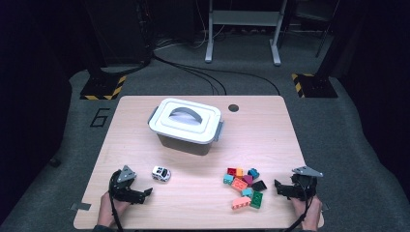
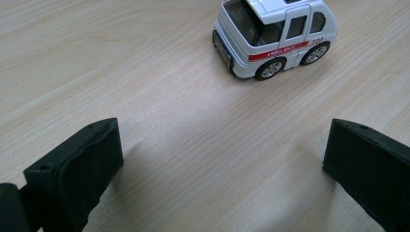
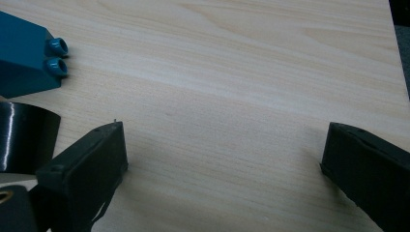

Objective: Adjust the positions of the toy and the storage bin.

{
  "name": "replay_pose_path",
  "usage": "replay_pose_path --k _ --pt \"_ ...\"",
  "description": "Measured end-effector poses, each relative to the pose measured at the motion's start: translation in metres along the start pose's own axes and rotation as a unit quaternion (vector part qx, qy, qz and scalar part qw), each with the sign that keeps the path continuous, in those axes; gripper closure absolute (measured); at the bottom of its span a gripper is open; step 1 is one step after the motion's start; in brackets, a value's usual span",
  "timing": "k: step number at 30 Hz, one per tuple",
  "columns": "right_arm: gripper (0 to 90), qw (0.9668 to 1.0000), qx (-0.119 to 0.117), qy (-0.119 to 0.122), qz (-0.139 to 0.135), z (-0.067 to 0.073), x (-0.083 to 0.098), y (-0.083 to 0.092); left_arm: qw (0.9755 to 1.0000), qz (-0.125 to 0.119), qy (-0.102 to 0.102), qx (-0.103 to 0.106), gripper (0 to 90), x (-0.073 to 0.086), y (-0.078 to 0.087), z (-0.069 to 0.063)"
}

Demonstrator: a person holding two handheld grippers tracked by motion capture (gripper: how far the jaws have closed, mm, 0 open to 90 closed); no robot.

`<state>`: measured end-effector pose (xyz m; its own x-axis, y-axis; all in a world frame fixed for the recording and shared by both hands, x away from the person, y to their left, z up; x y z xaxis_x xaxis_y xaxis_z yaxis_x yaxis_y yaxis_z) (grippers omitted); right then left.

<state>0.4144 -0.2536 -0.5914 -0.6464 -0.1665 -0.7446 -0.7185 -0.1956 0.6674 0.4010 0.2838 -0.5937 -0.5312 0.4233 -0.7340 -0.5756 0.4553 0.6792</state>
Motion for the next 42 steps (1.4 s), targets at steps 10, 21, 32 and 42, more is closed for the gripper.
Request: replay_pose_path --k 10,21,32,42 --pt "1.6 1.0000 -0.001 0.001 0.000 0.000 0.000 0.000 1.0000 0.000 -0.004 0.002 0.2 0.000 0.000 0.001" --pt "1.6 1.0000 -0.001 0.001 0.000 0.000 0.000 0.000 0.9999 -0.006 0.010 -0.012 2.1 -0.001 0.000 0.005" --pt "1.8 1.0000 0.000 0.002 -0.001 0.000 0.000 0.000 0.9996 -0.029 0.007 -0.004 3.9 -0.026 0.015 0.007" --pt "2.0 1.0000 -0.001 0.001 -0.001 0.000 0.000 0.000 0.9990 -0.044 -0.009 0.004 3.7 -0.067 0.025 0.019"
Point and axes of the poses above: each handheld gripper's, and its own axes: y roughly backward along the jaws, x roughly out of its underside, z roughly to its left, the point moved 9 cm from there along -y, roughly forward along the jaws, and after that the axes turned 2 degrees about -z, right-handed, at the moved point
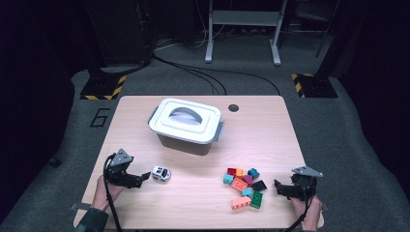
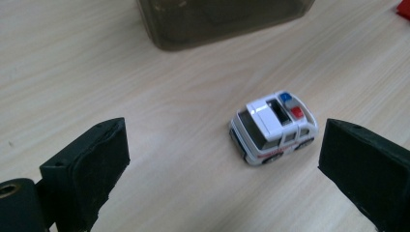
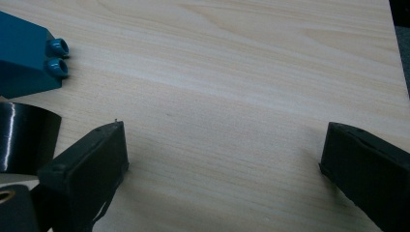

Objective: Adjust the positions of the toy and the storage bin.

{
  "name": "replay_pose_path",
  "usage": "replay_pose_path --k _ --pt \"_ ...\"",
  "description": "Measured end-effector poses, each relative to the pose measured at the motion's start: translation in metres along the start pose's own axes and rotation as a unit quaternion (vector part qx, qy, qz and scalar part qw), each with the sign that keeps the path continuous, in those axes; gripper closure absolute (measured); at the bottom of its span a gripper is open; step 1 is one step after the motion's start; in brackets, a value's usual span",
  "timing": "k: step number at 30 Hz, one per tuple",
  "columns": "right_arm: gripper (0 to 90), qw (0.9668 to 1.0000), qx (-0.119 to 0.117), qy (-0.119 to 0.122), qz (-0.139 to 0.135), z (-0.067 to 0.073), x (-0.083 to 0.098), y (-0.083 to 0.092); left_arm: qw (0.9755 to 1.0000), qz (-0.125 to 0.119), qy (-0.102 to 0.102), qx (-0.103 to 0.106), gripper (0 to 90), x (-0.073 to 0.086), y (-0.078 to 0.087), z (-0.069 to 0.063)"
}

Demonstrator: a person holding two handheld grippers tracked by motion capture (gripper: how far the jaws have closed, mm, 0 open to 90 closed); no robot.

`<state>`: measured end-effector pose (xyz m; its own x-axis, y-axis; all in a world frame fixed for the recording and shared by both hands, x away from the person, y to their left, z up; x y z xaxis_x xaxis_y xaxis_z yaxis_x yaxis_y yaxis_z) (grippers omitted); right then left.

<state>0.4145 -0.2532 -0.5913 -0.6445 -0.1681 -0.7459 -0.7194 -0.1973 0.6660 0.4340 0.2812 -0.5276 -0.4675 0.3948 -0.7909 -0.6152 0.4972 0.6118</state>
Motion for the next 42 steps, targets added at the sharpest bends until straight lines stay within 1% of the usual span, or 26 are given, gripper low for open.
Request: replay_pose_path --k 2,3,4,5,7,8,10,12,15,16,19,21,25,26,27,28,29,30,32,33,35,36,37,38,39,42 --pt "2.0 1.0000 0.000 0.000 0.000 0.000 0.000 0.000 1.0000 0.000 -0.003 0.000 3.6 -0.003 0.000 0.001" --pt "2.0 1.0000 0.000 0.000 0.000 0.000 0.000 0.000 1.0000 -0.005 -0.003 0.000 3.6 -0.011 -0.001 0.003" --pt "2.0 1.0000 0.000 0.000 0.000 0.000 0.000 0.000 1.0000 -0.005 -0.003 0.000 3.6 -0.011 -0.001 0.003" --pt "2.0 1.0000 0.000 0.000 0.000 0.000 0.000 0.000 0.9999 -0.007 -0.008 0.003 3.5 -0.021 -0.002 0.006" --pt "2.0 1.0000 0.000 0.000 0.000 0.000 0.000 0.000 0.9999 -0.011 -0.011 0.003 3.4 -0.029 -0.003 0.008" --pt "2.1 1.0000 0.000 0.000 0.000 0.000 0.000 0.000 0.9999 -0.011 -0.011 0.003 3.4 -0.029 -0.003 0.008" --pt "2.1 1.0000 0.000 0.000 0.000 0.000 0.000 0.000 0.9997 -0.016 -0.017 0.007 3.4 -0.042 -0.004 0.010" --pt "2.1 1.0000 0.000 0.000 0.000 0.000 0.000 0.000 0.9997 -0.016 -0.016 0.010 3.7 -0.045 -0.005 0.010" --pt "2.2 1.0000 0.000 -0.001 0.000 0.000 0.000 0.000 0.9994 -0.015 -0.028 0.011 3.7 -0.055 -0.008 0.010" --pt "2.2 1.0000 0.000 -0.001 0.000 0.000 0.000 0.000 0.9994 -0.015 -0.028 0.011 4.0 -0.055 -0.008 0.010" --pt "2.2 1.0000 0.000 -0.002 0.000 0.000 0.000 0.000 0.9992 -0.010 -0.034 0.019 3.7 -0.056 -0.010 0.004" --pt "2.2 1.0000 0.000 -0.002 0.000 0.000 0.000 0.000 0.9992 -0.006 -0.034 0.022 3.2 -0.054 -0.012 -0.003" --pt "2.3 1.0000 0.001 -0.002 0.000 0.000 0.000 0.000 0.9991 -0.001 -0.034 0.024 1.1 -0.050 -0.014 -0.008" --pt "2.3 1.0000 0.001 -0.002 0.000 0.000 0.000 0.000 0.9993 0.001 -0.028 0.026 0.5 -0.047 -0.017 -0.012" --pt "2.3 1.0000 0.001 -0.002 0.000 0.000 0.000 0.000 0.9993 0.001 -0.028 0.026 0.3 -0.047 -0.017 -0.012" --pt "2.5 1.0000 0.002 -0.003 0.000 0.000 0.000 0.000 0.9995 0.003 -0.025 0.021 0.3 -0.044 -0.018 -0.014" --pt "2.5 1.0000 0.002 -0.003 0.000 0.000 0.000 0.000 0.9995 0.002 -0.021 0.023 0.3 -0.042 -0.020 -0.015" --pt "2.5 1.0000 0.002 -0.003 0.000 0.000 0.000 0.000 0.9996 0.006 -0.012 0.026 0.3 -0.038 -0.022 -0.018" --pt "2.6 1.0000 0.003 -0.002 -0.001 0.000 0.000 0.000 0.9997 0.012 -0.005 0.022 0.3 -0.032 -0.026 -0.022" --pt "2.6 1.0000 0.003 -0.003 -0.001 0.000 0.000 0.000 0.9996 0.019 0.002 0.020 0.2 -0.027 -0.029 -0.025" --pt "2.7 1.0000 0.003 0.000 -0.001 0.000 0.000 0.000 0.9995 0.028 0.007 0.015 0.3 -0.019 -0.034 -0.030" --pt "2.9 1.0000 0.003 -0.001 -0.001 0.000 0.000 0.000 0.9991 0.039 0.014 0.011 0.3 -0.010 -0.039 -0.034" --pt "2.9 1.0000 0.003 -0.001 -0.001 0.000 0.000 0.000 0.9991 0.039 0.014 0.011 0.8 -0.010 -0.039 -0.034" --pt "3.0 1.0000 0.003 -0.001 -0.001 0.000 0.000 0.000 0.9986 0.049 0.019 0.012 0.8 -0.006 -0.041 -0.036" --pt "3.1 1.0000 0.003 0.000 -0.001 0.000 0.000 0.000 0.9983 0.053 0.024 0.008 1.3 -0.001 -0.044 -0.038" --pt "3.2 1.0000 0.003 0.000 -0.001 0.000 0.000 0.000 0.9980 0.053 0.035 0.000 2.6 0.007 -0.049 -0.044"
Point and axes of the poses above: each handheld gripper's, and its own axes: y roughly backward along the jaws, x roughly out of its underside, z roughly to its left, the point moved 9 cm from there along -y, roughly forward along the jaws, and after that the axes turned 2 degrees about -z, right-handed, at the moved point
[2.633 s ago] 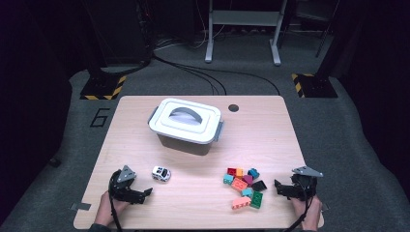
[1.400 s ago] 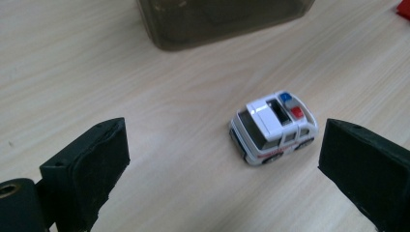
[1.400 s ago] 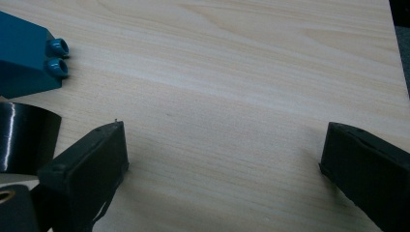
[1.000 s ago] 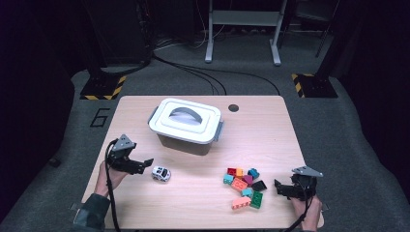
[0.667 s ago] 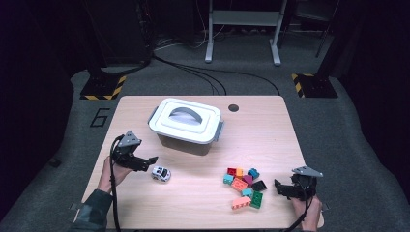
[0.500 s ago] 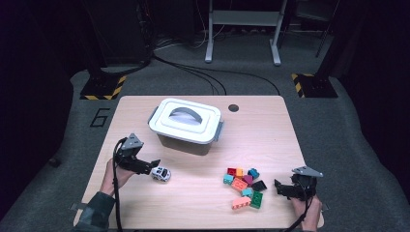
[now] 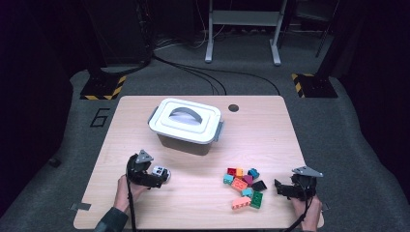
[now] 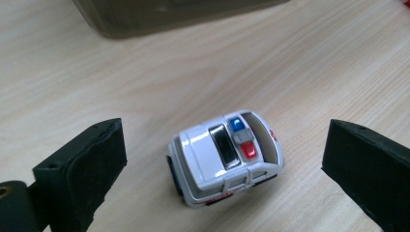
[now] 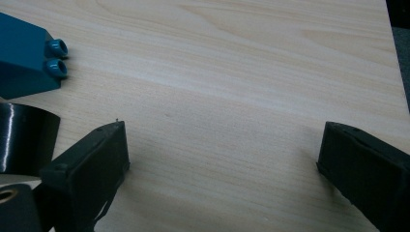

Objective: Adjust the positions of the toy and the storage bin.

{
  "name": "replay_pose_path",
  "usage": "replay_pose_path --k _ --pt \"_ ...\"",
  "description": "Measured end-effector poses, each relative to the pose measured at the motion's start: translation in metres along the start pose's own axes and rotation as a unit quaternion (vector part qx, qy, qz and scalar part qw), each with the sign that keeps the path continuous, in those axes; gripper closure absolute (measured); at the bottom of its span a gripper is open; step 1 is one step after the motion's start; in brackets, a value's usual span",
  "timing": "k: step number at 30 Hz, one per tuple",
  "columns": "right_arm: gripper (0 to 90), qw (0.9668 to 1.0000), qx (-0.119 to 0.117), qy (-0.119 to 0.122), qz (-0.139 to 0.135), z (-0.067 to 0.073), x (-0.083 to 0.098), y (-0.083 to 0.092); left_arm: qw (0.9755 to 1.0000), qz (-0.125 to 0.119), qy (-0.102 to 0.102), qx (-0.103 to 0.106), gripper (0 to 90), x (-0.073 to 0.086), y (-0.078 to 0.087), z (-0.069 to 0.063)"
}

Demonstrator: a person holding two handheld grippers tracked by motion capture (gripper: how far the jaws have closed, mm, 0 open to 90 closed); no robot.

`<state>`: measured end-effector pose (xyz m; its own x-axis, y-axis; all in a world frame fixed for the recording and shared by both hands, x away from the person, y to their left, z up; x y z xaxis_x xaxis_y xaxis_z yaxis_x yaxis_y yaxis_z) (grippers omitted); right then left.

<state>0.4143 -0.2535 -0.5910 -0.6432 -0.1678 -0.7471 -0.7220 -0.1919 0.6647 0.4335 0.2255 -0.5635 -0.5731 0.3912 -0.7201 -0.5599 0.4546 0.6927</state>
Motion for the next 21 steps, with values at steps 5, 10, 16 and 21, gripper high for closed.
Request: replay_pose_path --k 5,10,16,21 --pt "3.6 1.0000 0.000 0.003 -0.001 0.000 0.000 0.000 0.9996 -0.003 0.012 -0.024 8.0 0.008 -0.011 -0.004" --pt "3.8 1.0000 -0.001 0.004 -0.001 0.000 0.000 0.000 0.9988 -0.013 0.014 -0.045 16.2 0.010 -0.015 -0.004" --pt "3.8 1.0000 -0.001 0.004 -0.001 0.000 0.000 0.000 0.9974 -0.021 0.026 -0.064 23.8 0.012 -0.019 -0.006" --pt "3.8 1.0000 -0.001 0.004 -0.001 0.000 0.000 0.000 0.9966 -0.020 0.035 -0.071 24.1 0.013 -0.020 -0.007"
Point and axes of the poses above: each handheld gripper's, and its own axes: y roughly backward along the jaws, x roughly out of its underside, z roughly to its left, the point moved 9 cm from there along -y, roughly forward along the jaws, and after that the axes turned 2 degrees about -z, right-handed, at the moved point
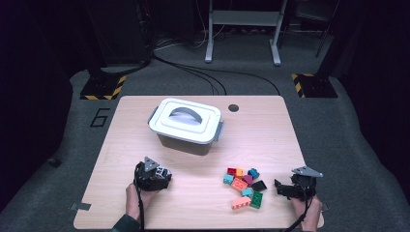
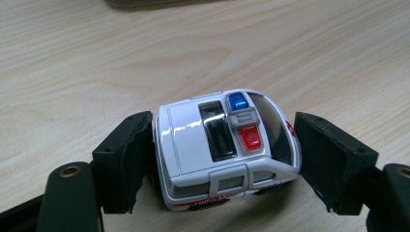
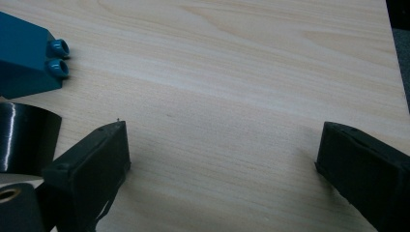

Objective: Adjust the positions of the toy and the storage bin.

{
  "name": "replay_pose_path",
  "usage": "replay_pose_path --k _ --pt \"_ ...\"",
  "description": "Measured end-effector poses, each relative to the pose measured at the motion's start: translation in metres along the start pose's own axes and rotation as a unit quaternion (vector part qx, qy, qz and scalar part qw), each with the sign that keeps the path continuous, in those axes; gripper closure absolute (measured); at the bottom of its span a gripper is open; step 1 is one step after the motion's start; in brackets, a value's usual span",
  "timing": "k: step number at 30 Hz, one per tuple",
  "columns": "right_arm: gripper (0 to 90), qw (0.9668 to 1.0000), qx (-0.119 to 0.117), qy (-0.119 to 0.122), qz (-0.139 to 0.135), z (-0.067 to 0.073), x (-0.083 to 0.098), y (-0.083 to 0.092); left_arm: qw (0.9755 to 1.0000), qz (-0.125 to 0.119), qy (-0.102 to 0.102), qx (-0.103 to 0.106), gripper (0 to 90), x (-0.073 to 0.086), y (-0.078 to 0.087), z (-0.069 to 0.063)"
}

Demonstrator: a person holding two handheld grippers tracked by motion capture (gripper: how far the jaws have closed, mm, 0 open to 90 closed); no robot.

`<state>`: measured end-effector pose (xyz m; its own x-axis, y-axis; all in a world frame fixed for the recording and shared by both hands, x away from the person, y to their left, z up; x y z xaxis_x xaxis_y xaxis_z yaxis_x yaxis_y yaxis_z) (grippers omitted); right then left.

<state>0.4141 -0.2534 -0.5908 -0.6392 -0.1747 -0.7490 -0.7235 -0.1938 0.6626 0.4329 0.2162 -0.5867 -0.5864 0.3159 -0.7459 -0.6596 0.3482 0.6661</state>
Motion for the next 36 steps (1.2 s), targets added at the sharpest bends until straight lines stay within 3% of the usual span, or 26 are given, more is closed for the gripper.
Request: replay_pose_path --k 11,20,28,36 --pt "4.5 1.0000 0.000 -0.001 -0.001 0.000 0.000 0.000 0.9999 -0.013 0.002 0.010 25.0 0.000 0.001 -0.001" --pt "4.7 1.0000 0.000 -0.001 -0.002 0.000 0.000 0.000 0.9996 -0.027 0.004 0.003 25.0 -0.005 0.011 0.006" --pt "4.7 1.0000 0.000 -0.001 -0.001 0.000 0.000 0.000 0.9993 -0.032 0.011 -0.016 24.9 -0.009 0.028 0.028" --pt "4.7 1.0000 0.000 -0.001 -0.001 0.000 0.000 0.000 0.9977 -0.039 0.033 -0.046 24.9 -0.010 0.042 0.064"
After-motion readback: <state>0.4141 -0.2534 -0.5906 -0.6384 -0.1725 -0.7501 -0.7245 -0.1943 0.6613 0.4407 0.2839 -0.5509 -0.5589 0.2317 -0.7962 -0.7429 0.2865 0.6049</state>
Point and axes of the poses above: each handheld gripper's, and its own axes: y roughly backward along the jaws, x roughly out of its underside, z roughly to its left, the point moved 9 cm from there along -y, roughly forward along the jaws, and after that the axes turned 2 degrees about -z, right-handed, at the moved point
